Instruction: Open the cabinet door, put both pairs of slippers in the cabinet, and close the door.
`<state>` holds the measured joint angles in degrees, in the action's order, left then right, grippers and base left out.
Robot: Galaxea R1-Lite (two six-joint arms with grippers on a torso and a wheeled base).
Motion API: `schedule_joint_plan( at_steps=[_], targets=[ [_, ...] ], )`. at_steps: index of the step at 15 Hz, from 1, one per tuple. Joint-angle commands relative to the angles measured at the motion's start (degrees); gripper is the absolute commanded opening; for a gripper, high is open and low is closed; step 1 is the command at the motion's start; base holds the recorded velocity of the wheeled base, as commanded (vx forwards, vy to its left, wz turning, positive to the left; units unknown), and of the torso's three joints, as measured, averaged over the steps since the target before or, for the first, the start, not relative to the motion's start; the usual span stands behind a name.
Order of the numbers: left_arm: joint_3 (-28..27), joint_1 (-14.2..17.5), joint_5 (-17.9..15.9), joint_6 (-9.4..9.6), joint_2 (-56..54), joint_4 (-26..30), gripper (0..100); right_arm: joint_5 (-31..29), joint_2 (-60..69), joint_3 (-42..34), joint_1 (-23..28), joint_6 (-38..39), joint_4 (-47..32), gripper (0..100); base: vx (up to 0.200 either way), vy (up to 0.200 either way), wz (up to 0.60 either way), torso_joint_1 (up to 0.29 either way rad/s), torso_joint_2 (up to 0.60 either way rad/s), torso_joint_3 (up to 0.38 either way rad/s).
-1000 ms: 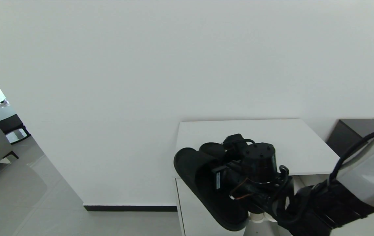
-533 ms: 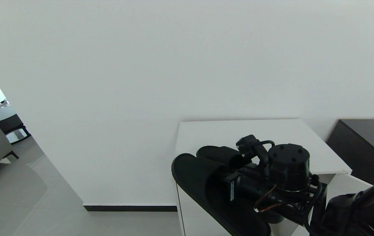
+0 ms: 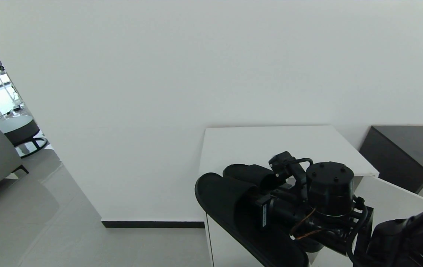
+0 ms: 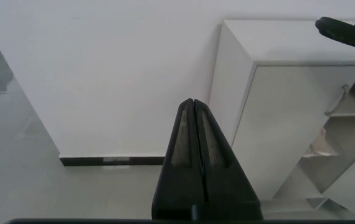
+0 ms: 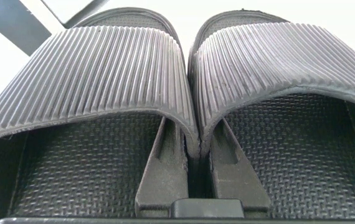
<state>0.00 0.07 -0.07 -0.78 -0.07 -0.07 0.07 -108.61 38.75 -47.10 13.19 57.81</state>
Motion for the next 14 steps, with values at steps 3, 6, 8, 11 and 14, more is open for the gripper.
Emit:
schedule_joint_plan(
  at_steps=[3, 6, 8, 11, 14],
  targets=[
    [0.00, 0.01, -0.01, -0.01, 0.07, -0.01, 0, 0.01, -0.20, 0.01, -0.09, -0.01, 0.02, 0, -0.200, 0.000, 0.00, -0.002, 0.00, 0.002],
    [0.00, 0.01, -0.01, 0.08, 0.07, -0.01, 0, -0.07, -0.20, -0.17, -0.18, -0.01, 0.02, 0, -0.133, 0.000, 0.00, 0.002, 0.00, 0.005],
    [0.00, 0.01, -0.01, 0.08, 0.07, -0.01, 0, 0.01, -0.20, -0.17, -0.18, -0.01, 0.02, 0, 0.000, 0.000, 0.00, 0.000, 0.00, 0.000],
    [0.00, 0.01, -0.01, 0.08, 0.07, -0.01, 0, 0.01, -0.20, -0.17, -0.27, 0.08, 0.02, 0, 0.000, 0.000, 0.00, 0.000, 0.00, 0.000],
    [0.00, 0.01, -0.01, 0.08, 0.07, -0.01, 0, 0.01, -0.20, -0.43, -0.44, -0.01, 0.20, 0, 0.000, 0.000, 0.00, 0.000, 0.00, 0.000]
  ],
)
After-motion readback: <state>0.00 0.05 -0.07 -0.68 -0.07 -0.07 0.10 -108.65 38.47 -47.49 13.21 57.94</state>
